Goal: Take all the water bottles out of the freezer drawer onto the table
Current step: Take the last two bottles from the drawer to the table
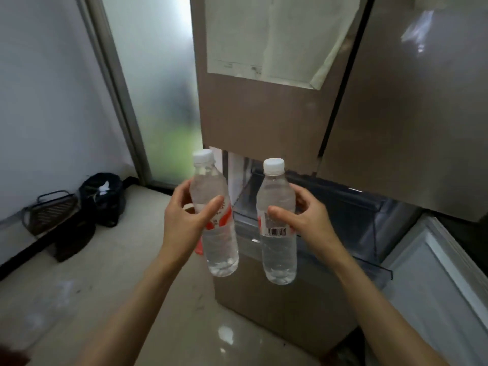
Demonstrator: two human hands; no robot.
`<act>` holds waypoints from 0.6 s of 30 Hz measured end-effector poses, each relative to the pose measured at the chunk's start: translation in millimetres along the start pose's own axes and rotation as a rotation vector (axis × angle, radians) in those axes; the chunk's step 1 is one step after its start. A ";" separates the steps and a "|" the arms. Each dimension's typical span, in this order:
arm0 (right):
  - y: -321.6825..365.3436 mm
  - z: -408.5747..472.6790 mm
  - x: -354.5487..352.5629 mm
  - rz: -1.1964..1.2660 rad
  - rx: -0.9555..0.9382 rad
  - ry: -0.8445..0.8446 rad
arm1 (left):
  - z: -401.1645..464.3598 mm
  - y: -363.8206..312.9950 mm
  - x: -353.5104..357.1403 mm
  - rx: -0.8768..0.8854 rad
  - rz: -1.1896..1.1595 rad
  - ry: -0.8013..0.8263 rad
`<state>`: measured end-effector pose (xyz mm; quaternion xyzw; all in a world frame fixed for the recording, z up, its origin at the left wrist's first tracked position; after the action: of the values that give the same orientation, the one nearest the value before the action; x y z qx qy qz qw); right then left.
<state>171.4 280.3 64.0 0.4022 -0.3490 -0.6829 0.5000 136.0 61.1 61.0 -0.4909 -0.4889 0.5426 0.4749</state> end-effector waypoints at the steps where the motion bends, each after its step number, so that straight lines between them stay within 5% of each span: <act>1: 0.8 -0.8 17.1 0.001 -0.002 0.053 | -5.9 6.8 -17.8 -0.021 0.008 -0.049; 18: 84.6 -16.8 413.9 0.192 -0.112 0.634 | -106.7 62.1 -398.8 -0.210 0.144 -0.684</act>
<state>147.5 -141.5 48.1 0.5321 -0.1742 -0.4916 0.6669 266.9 -333.4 22.1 -0.3605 -0.6368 0.6541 0.1914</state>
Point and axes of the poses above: each hand's wrist, its own z-axis towards the middle knuckle, its own x-axis out of the palm, y = z × x, the point moved 7 cm from there along z, towards the middle knuckle, and after that the axes turned 15 degrees about -x, right-handed, at the moved point
